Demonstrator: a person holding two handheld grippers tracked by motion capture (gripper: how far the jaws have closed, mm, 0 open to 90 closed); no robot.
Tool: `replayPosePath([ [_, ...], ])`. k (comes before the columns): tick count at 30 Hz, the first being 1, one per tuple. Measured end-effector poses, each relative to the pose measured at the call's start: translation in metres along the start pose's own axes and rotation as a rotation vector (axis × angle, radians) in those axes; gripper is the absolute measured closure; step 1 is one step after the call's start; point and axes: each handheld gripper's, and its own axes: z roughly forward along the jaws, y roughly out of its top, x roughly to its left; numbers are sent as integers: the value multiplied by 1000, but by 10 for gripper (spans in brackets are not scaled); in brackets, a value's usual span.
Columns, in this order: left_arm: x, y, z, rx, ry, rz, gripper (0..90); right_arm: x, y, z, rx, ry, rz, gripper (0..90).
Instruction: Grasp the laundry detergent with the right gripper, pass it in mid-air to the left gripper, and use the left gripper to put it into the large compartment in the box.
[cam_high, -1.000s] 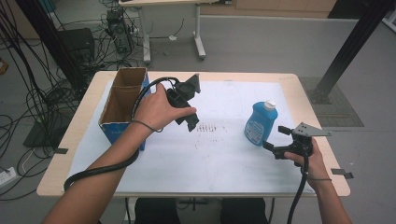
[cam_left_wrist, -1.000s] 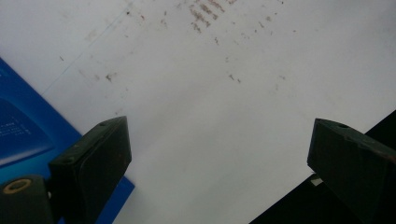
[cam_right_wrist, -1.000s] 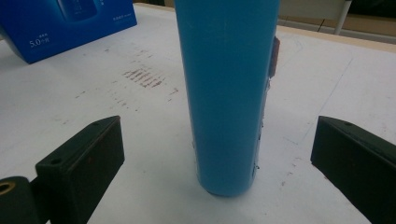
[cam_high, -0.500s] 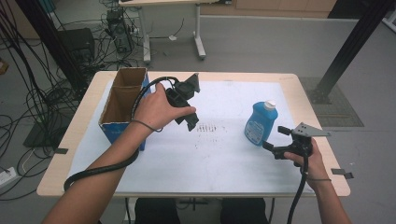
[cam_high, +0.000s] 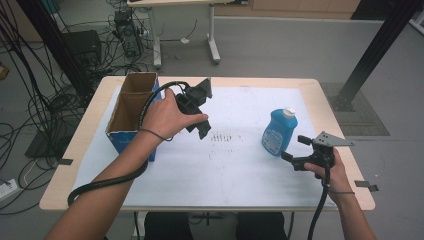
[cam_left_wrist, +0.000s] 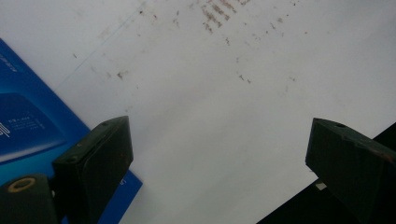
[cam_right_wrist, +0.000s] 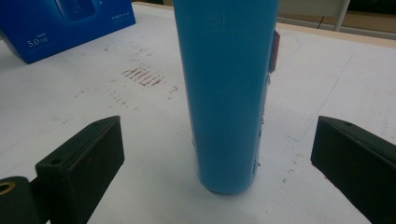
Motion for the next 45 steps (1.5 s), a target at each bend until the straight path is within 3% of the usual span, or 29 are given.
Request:
replayPosePath([
  [15,-4,0,-2,1,19,-2,87,1,0,-1,1,-3,1,25],
  [45,0,-1,-3,-9,-10,2,76,1,-2,0,-1,-3,13,24],
])
